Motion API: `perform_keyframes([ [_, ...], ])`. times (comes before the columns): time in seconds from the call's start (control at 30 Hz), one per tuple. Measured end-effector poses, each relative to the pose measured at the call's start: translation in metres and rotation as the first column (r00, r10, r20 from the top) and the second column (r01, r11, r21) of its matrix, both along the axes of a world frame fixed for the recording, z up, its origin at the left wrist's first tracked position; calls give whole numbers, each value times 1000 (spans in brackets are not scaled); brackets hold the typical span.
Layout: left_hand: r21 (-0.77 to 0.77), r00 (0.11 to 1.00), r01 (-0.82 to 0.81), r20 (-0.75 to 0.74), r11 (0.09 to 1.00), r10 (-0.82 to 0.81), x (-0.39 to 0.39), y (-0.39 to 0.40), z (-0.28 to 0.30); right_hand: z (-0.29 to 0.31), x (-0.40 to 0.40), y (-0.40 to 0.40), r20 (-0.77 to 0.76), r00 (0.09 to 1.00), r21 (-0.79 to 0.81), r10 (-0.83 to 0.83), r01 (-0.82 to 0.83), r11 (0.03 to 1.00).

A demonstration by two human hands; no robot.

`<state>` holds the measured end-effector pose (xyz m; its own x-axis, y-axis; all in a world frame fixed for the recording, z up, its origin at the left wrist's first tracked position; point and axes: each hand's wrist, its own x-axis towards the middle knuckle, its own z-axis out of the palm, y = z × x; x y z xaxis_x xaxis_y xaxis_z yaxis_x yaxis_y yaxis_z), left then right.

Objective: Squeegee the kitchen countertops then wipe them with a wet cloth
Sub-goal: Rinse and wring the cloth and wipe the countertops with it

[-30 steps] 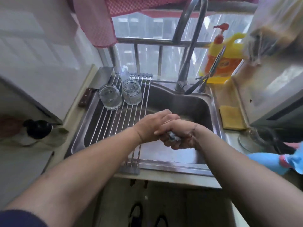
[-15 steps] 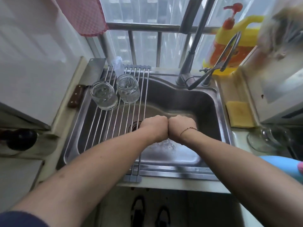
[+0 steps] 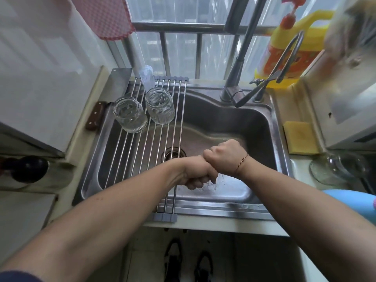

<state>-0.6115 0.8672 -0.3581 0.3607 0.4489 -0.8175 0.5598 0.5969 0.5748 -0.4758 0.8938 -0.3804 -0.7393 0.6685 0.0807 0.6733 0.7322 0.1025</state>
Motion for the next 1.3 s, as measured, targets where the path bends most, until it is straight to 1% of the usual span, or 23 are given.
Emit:
perform_keyframes([
  [0.07,9,1000,8,30,1000,-8,-2,-3,0,1,0,-3,-11,1000,5,-16,16,1000],
  [0.13,208,998,46,-45,977,-38,-4,0,0,9,-4,-9,-18,995,-63,-96,95,993],
  [0.17,339,991,102,-114,935,-67,-6,3,0,18,-8,-12,66,977,-172,-201,210,963],
  [0.23,567,960,236,-260,789,-101,-8,8,1,30,-13,-17,201,862,-438,-466,505,744],
  [0.3,722,937,299,-347,624,-46,-14,6,-1,33,-10,-18,182,719,-709,-670,568,417],
  [0.33,798,933,308,-361,518,1,-18,4,-3,34,-4,-19,155,624,-825,-766,508,247],
  [0.4,928,945,292,-318,231,84,-31,-2,-7,37,8,-24,194,425,-963,-884,255,-89],
  [0.47,943,944,331,-330,-29,26,-44,-5,-12,40,14,-32,287,299,-945,-910,-71,-321],
  [0.5,910,914,398,-404,-115,-37,-47,-6,-16,42,14,-36,328,267,-897,-906,-214,-388],
  [0.57,828,835,511,-542,-232,-97,-43,-6,-22,47,9,-41,360,300,-814,-883,-362,-454],
  [0.63,811,829,481,-544,-334,-127,-32,-1,-23,53,-1,-47,324,433,-803,-841,-345,-486],
  [0.7,874,864,313,-425,-373,-270,-23,9,-17,59,-10,-48,277,522,-850,-807,-258,-459],
  [0.73,891,868,253,-381,-377,-318,-21,13,-13,62,-11,-48,256,540,-892,-802,-187,-411],
  [0.77,890,876,236,-368,-389,-311,-19,16,-12,64,-13,-46,241,549,-931,-800,-100,-350],
  [0.83,844,879,346,-445,-411,-173,-13,19,-8,66,-14,-39,231,556,-973,-799,109,-206],
  [0.87,820,848,454,-518,-348,-112,-9,19,-3,67,-14,-35,225,566,-968,-793,225,-113],
  [0.93,658,651,749,-752,-72,-98,1,17,14,63,-15,-28,227,617,-885,-753,454,104],
  [0.97,554,554,832,-824,37,-120,6,16,20,58,-16,-26,228,650,-819,-725,531,219],
  [1.0,522,529,848,-839,91,-128,10,17,23,53,-18,-25,220,685,-750,-695,574,329],
  [1.03,518,533,845,-836,133,-131,12,19,25,47,-19,-25,219,712,-680,-667,602,419],
  [1.1,541,584,801,-800,256,-138,13,16,20,35,-18,-28,215,728,-558,-651,639,530],
  [1.2,563,721,639,-676,524,-153,10,10,9,24,-15,-30,220,805,-378,-551,591,713],
  [1.3,559,919,336,-371,758,-134,5,0,1,13,-11,-29,218,893,-250,-393,440,863],
])
